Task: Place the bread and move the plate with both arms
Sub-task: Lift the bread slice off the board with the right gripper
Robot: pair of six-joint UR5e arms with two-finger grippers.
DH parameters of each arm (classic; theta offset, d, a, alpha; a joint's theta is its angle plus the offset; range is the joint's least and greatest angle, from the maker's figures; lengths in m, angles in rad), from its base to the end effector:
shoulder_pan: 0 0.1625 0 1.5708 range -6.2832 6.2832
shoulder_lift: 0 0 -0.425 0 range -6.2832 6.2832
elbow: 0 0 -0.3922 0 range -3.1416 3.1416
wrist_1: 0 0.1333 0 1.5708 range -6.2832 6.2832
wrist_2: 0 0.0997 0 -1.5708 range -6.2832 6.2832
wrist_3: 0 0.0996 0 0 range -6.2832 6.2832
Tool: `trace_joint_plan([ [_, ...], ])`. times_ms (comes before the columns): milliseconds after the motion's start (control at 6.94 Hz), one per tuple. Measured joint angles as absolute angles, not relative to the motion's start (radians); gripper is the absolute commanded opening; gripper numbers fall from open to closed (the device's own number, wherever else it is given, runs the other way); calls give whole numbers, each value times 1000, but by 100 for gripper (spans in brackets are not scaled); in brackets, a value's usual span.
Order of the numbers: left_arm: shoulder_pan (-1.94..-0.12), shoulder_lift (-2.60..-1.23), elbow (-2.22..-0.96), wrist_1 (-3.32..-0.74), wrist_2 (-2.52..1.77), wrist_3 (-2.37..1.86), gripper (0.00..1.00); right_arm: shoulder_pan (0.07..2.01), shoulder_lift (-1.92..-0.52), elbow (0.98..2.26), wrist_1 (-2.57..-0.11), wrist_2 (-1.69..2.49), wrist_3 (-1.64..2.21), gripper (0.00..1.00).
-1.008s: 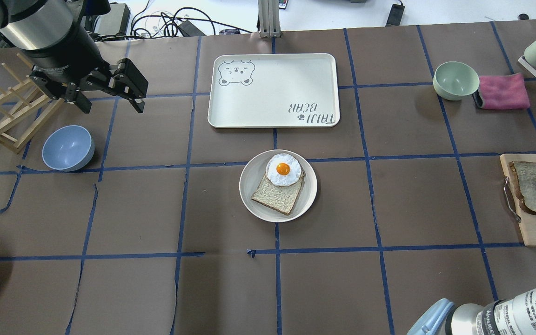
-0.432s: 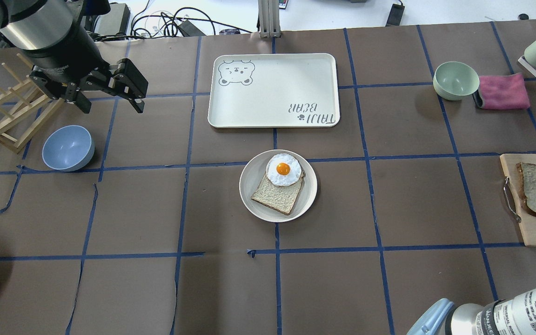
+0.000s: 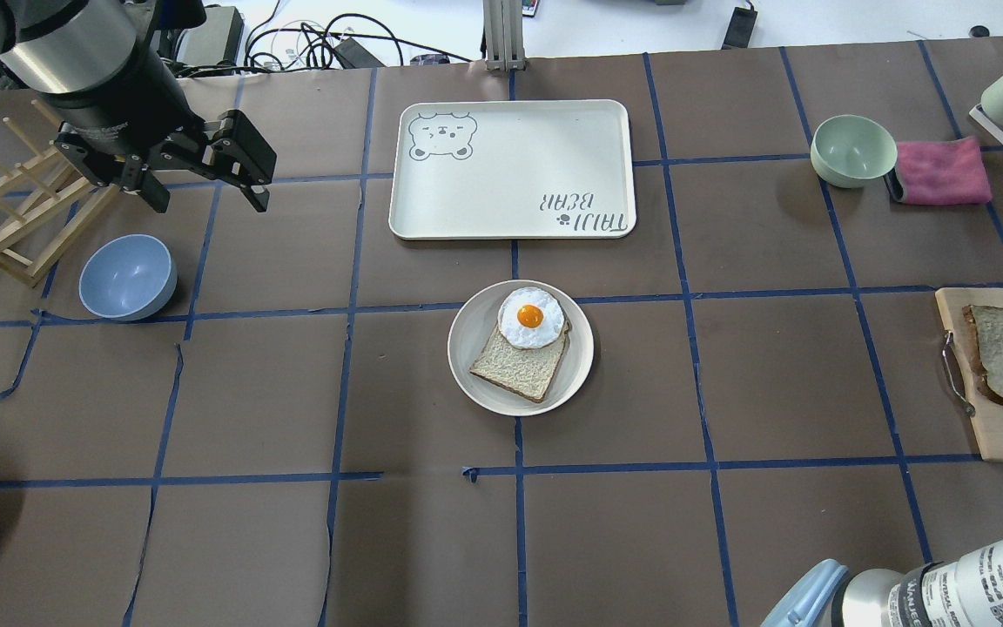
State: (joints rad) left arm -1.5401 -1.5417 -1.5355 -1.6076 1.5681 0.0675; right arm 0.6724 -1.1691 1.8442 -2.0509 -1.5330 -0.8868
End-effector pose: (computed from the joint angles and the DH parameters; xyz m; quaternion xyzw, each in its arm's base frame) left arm -0.1187 -0.4853 0.5157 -0.0184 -0.9997 0.0138 0.0007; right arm -0.3456 -0.4503 0.1916 0.0076 0.9950 0.0464 0.0876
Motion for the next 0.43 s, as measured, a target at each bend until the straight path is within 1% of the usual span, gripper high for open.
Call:
trace_joint_plan([
  [432, -1540, -1542, -1534, -1606, 1565, 67, 100, 703, -1219, 1856, -2073, -1535, -894, 0],
])
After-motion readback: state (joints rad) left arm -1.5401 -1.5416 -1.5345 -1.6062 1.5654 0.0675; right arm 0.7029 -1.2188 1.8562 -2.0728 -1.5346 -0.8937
